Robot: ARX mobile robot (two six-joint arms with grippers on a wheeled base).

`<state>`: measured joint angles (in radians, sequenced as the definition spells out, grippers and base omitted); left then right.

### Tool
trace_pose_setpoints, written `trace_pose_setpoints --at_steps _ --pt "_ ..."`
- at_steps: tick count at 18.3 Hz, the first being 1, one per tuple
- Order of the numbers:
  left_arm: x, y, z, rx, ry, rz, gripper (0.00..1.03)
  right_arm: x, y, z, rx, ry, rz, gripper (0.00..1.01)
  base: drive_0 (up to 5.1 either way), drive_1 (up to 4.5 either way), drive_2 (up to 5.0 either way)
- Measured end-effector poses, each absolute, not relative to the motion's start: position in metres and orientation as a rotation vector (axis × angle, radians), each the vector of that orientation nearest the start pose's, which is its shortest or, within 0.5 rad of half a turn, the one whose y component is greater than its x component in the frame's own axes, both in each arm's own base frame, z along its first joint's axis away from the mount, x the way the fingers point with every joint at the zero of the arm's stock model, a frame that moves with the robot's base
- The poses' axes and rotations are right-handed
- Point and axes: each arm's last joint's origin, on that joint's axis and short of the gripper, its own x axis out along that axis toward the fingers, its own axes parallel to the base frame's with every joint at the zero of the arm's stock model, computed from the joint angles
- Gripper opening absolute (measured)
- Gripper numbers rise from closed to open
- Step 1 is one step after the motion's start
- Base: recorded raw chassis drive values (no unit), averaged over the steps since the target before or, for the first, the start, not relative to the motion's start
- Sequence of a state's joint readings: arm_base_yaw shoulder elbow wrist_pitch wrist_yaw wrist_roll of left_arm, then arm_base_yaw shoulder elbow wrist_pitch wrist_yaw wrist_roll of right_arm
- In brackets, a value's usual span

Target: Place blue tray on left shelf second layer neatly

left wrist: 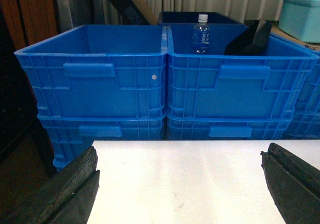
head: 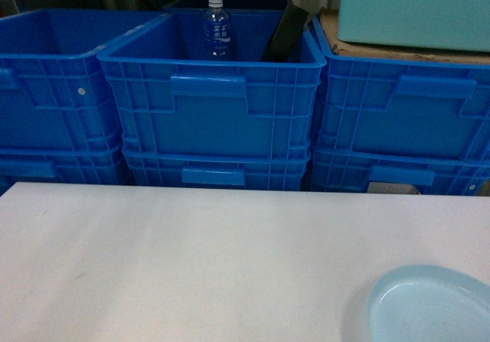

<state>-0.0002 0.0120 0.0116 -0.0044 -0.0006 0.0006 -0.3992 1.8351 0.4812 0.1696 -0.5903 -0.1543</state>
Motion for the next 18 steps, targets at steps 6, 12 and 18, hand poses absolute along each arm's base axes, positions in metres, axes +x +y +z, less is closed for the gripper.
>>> trace_pose_setpoints --at_steps 6,12,18 --pt "0.098 0.000 0.166 0.000 0.005 0.000 0.98 0.215 -0.074 0.038 0.431 1.052 0.234 0.12 0.0 0.00 0.0" --pt "0.098 0.000 0.166 0.000 0.005 0.000 0.98 0.208 -0.075 0.034 0.460 1.044 0.239 0.02 0.0 0.00 0.0" --pt "0.098 0.000 0.166 0.000 0.005 0.000 0.98 0.242 -0.057 0.130 0.288 0.754 0.292 0.02 0.0 0.00 0.0"
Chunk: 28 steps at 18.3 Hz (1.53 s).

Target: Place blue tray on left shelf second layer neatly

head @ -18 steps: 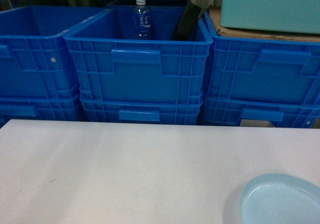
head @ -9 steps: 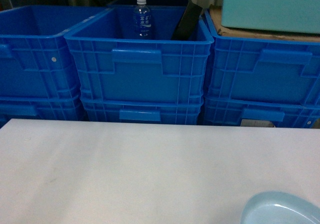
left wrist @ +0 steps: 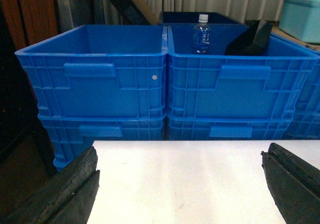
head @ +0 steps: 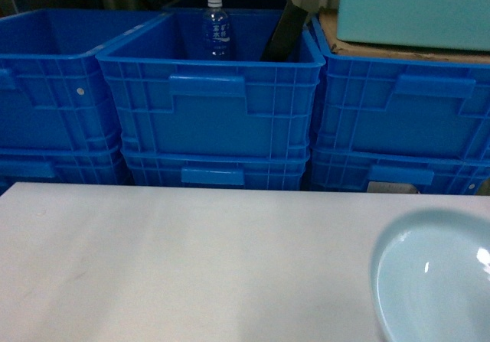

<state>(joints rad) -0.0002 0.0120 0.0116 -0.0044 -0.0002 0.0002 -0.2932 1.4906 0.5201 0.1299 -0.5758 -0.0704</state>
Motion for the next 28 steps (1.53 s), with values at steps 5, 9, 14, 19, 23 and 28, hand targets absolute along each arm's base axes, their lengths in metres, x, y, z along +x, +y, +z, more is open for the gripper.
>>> trace_pose_setpoints --at_steps 5,9,14,19,23,28 --pt "0.098 0.000 0.166 0.000 0.005 0.000 0.98 0.236 0.005 0.236 0.027 0.321 0.253 0.02 0.0 0.00 0.0" --pt "0.098 0.000 0.166 0.000 0.004 0.000 0.98 0.191 0.001 0.226 0.028 0.309 0.127 0.02 0.0 0.00 0.0" --pt "0.098 0.000 0.166 0.000 0.005 0.000 0.98 0.173 -0.002 0.231 0.034 0.256 0.114 0.02 0.0 0.00 0.0" --pt "0.098 0.000 0.166 0.001 0.005 0.000 0.98 0.166 0.002 0.218 0.044 0.281 0.124 0.02 0.0 0.00 0.0" --pt "0.098 0.000 0.166 0.000 0.005 0.000 0.98 0.161 0.004 0.222 0.057 0.240 0.123 0.02 0.0 0.00 0.0" --pt "0.098 0.000 0.166 0.000 0.005 0.000 0.98 0.161 0.004 0.222 0.060 0.240 0.123 0.02 0.0 0.00 0.0"
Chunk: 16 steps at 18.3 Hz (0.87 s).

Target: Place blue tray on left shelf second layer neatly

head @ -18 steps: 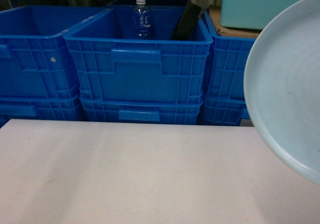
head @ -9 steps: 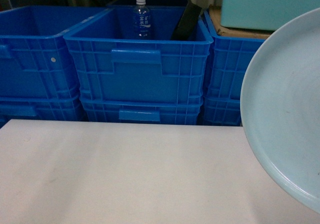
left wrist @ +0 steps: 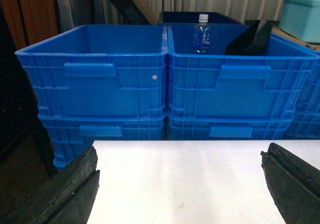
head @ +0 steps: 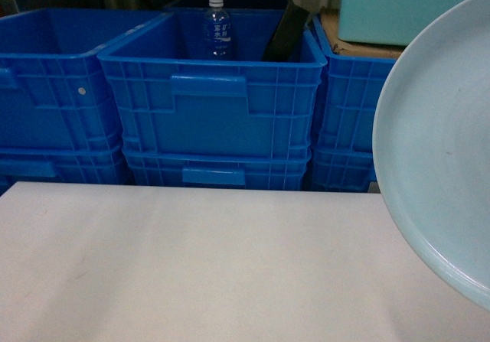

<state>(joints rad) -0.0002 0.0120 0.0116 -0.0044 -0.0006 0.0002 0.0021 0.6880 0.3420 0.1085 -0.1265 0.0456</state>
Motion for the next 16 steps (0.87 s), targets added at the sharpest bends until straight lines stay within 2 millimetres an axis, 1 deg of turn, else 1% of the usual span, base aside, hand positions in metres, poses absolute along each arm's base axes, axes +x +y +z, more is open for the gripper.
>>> trace_pose_setpoints --at_steps 2,16 --pt "0.0977 0.0000 0.1661 0.000 0.005 0.000 0.98 0.1606 0.0040 0.2218 0.060 0.240 0.123 0.02 0.0 0.00 0.0" --pt "0.0977 0.0000 0.1661 0.000 0.005 0.002 0.98 0.1610 0.0046 0.2210 0.065 0.246 0.124 0.02 4.6 -3.97 -0.3"
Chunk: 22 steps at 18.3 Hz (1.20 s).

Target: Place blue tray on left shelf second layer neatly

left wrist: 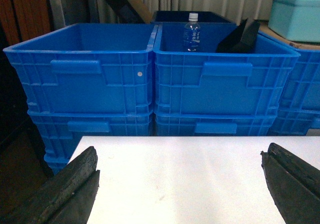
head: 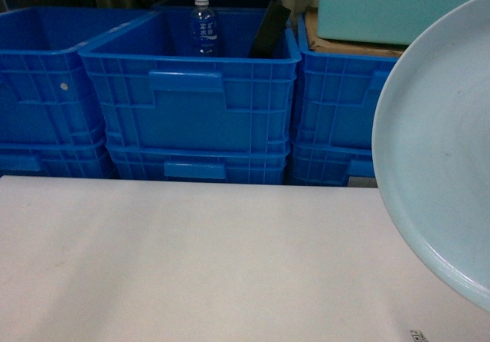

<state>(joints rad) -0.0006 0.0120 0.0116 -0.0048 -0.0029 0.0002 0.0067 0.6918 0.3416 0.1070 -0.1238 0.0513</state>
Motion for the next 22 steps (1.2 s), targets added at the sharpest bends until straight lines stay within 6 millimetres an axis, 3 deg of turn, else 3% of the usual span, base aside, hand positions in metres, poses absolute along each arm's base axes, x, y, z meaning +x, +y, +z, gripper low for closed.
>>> trace_pose_setpoints --at_steps 8,22 --pt "0.0977 0.0001 0.1661 0.000 0.005 0.003 0.98 0.1610 0.0046 0.2209 0.066 0.247 0.123 0.02 4.4 -4.17 -0.5" --pt "0.0977 0.0000 0.1659 0.000 0.007 0.000 0.98 0.1609 0.0045 0.2204 0.067 0.249 0.121 0.02 3.0 -5.57 -2.0"
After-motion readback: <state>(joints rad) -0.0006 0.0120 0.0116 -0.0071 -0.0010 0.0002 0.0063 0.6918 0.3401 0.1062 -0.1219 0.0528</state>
